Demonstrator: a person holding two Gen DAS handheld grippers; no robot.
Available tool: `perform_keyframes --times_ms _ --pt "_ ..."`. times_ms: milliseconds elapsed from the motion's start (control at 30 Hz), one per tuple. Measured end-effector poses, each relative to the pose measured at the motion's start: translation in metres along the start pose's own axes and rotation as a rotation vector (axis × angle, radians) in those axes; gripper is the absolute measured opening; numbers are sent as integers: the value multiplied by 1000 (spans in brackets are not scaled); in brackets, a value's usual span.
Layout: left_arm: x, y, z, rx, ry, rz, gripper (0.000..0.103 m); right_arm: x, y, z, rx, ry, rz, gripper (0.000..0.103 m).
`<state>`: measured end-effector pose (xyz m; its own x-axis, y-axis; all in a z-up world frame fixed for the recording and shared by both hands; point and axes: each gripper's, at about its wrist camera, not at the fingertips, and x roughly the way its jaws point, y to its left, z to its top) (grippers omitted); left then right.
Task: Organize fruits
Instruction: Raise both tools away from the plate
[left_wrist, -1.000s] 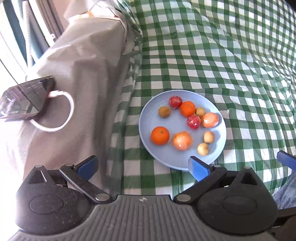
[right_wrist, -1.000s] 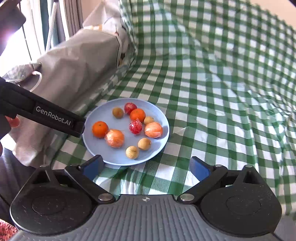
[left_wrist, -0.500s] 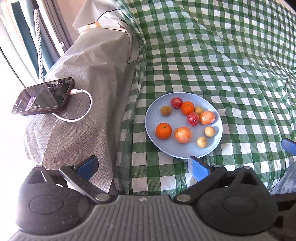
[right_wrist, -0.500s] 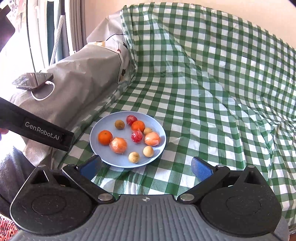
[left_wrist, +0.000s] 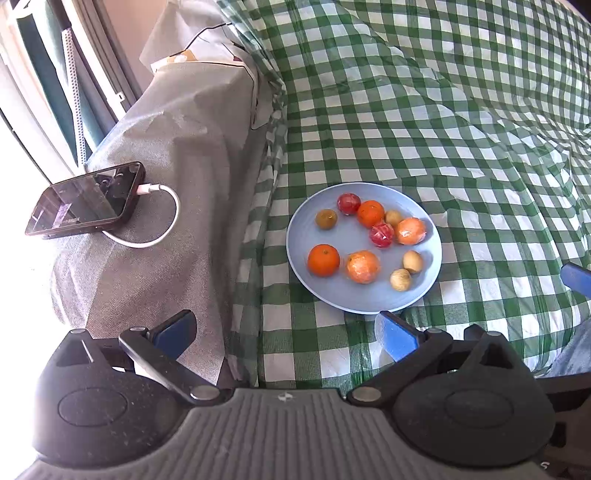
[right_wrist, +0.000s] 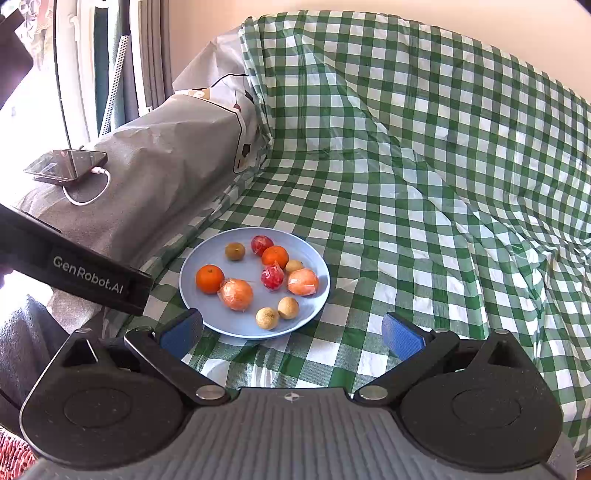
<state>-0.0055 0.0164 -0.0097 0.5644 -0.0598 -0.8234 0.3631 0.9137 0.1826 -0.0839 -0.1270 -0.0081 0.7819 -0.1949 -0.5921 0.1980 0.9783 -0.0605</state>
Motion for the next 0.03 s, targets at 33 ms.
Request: perform_keyframes --times_ms 33 --pt "0 0 0 -2 2 -2 103 0 0 0 0 0 0 102"
